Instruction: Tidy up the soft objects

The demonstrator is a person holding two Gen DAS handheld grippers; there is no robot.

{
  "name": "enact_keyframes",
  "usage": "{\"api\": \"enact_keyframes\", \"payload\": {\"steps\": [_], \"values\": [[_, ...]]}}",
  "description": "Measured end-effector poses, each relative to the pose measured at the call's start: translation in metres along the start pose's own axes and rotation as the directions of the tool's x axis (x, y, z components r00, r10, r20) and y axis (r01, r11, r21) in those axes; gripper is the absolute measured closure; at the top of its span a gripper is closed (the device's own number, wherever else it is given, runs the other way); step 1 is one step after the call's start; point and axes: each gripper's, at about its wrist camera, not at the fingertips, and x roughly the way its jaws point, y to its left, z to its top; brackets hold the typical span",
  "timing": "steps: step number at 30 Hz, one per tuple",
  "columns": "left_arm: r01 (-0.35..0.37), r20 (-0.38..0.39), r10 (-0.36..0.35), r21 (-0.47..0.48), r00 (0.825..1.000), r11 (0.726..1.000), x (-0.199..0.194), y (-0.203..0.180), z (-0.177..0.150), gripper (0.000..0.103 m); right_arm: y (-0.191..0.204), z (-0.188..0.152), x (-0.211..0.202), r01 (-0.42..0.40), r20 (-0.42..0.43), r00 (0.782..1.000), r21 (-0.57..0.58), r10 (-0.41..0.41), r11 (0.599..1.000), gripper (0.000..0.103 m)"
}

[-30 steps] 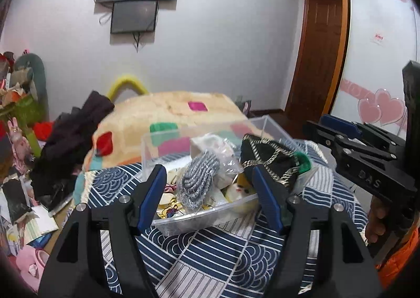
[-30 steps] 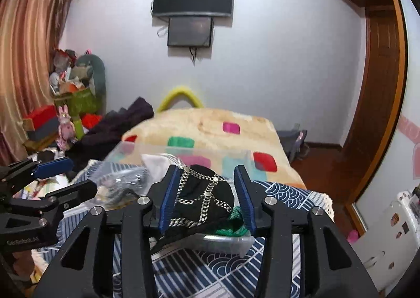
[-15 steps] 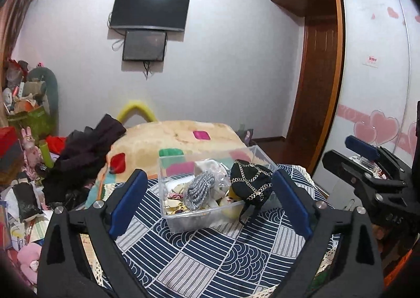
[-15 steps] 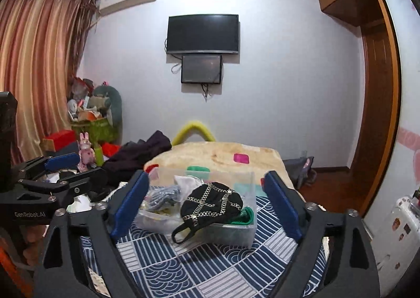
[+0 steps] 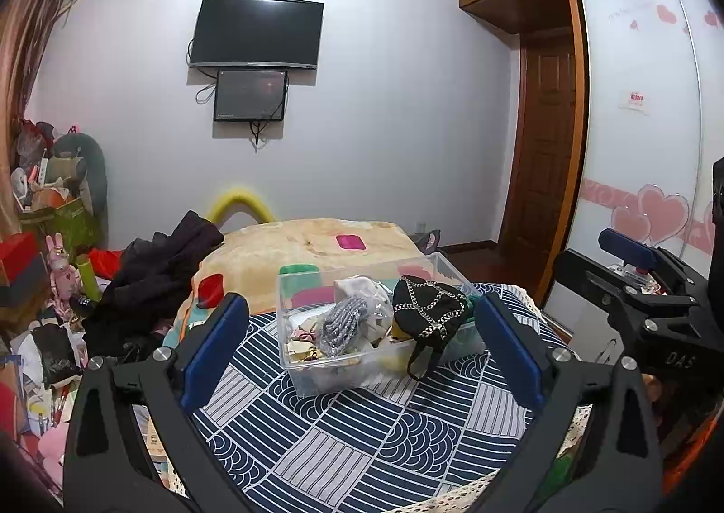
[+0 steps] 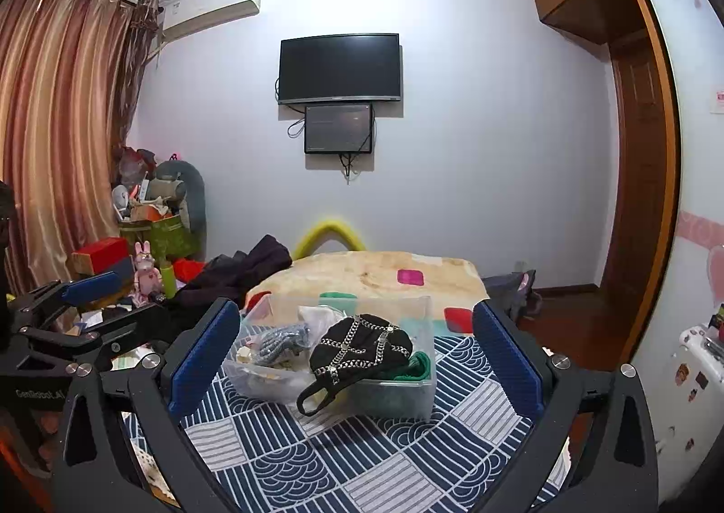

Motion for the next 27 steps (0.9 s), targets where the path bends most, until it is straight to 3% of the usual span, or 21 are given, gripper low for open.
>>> {"api": "enact_keyframes", "payload": {"steps": [27], "values": [[0.011,0.015,-0.011,-0.006,1.000,1.000,-0.007,-0.001,0.003,0.002,0.001,0.001,-0.010,-0.002,0.015,1.000,0.012,0.002,1.000,0.000]]}}
